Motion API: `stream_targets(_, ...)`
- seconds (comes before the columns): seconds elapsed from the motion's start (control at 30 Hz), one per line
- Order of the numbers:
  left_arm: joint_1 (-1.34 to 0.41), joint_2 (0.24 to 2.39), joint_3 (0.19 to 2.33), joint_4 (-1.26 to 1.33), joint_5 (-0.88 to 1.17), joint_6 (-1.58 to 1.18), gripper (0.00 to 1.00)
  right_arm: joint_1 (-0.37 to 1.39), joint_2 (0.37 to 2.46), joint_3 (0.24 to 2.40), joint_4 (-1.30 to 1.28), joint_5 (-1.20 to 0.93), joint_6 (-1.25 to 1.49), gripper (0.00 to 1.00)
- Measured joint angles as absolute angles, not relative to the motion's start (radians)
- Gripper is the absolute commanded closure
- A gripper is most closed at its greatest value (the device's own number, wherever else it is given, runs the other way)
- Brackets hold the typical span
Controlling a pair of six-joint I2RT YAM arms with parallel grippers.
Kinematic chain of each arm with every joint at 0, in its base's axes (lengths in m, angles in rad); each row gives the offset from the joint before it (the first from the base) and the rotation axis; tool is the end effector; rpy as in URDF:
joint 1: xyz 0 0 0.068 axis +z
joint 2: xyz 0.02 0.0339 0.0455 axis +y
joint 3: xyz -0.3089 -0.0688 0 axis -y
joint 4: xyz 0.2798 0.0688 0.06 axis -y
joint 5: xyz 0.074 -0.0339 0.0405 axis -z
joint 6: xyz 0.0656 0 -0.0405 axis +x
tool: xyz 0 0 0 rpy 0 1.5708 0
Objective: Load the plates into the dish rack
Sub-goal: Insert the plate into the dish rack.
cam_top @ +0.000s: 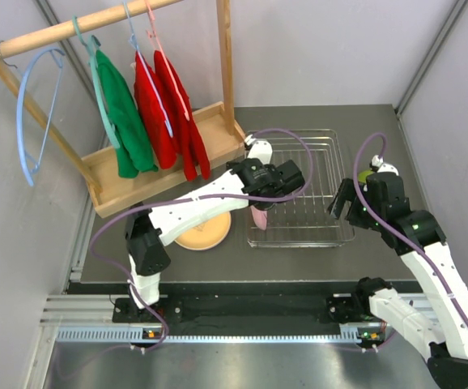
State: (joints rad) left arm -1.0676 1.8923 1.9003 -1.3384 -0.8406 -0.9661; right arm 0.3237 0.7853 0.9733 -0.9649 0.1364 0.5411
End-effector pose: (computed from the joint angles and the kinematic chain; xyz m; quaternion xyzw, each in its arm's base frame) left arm 0.2477 -0.3487 0.3544 -0.0029 0.9077 0.1200 0.4021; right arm 0.1586 0.0438 0.3457 0.1260 0.9118 0.1046 0.3765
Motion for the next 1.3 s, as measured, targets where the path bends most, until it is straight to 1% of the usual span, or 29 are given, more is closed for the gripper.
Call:
stream_targets(0.03, -1.068, 1.886, 1.896, -1.337, -0.838, -0.966, 0.12, 0.324, 0.785, 0.973, -0.965, 0.137, 0.541, 0.10)
stream_targets(0.13, -1.068, 1.847, 1.875, -1.323, -0.831, -0.958, 0.01, 0.323, 0.786, 0.973, -0.965, 0.139, 0.541, 0.10)
stream_targets(0.33, -1.068, 1.686, 1.779, -1.248, -0.804, -0.936, 0.01, 0.315, 0.787, 0.944, -0.953, 0.109, 0.536, 0.10)
stream_targets(0.53, -1.067, 1.417, 1.565, -1.047, -0.771, -0.874, 0.01, 0.314, 0.786, 0.913, -0.929, 0.024, 0.524, 0.09)
stream_targets(0.6, -1.063, 1.361, 1.525, -1.000, -0.757, -0.851, 0.01, 0.314, 0.786, 0.908, -0.924, 0.003, 0.523, 0.09)
stream_targets(0.7, -1.060, 1.366, 1.523, -0.948, -0.739, -0.827, 0.01, 0.313, 0.786, 0.908, -0.918, -0.012, 0.523, 0.09)
stream_targets(0.93, -1.060, 1.499, 1.536, -0.932, -0.702, -0.817, 0.01, 0.313, 0.785, 0.908, -0.912, -0.032, 0.523, 0.08)
stream_targets(1.2, -1.060, 1.455, 1.527, -0.857, -0.683, -0.781, 0.01, 0.312, 0.795, 0.895, -0.867, -0.108, 0.527, 0.08)
stream_targets(1.3, -1.060, 1.444, 1.527, -0.789, -0.630, -0.744, 0.01, 0.312, 0.815, 0.895, -0.840, -0.134, 0.536, 0.06)
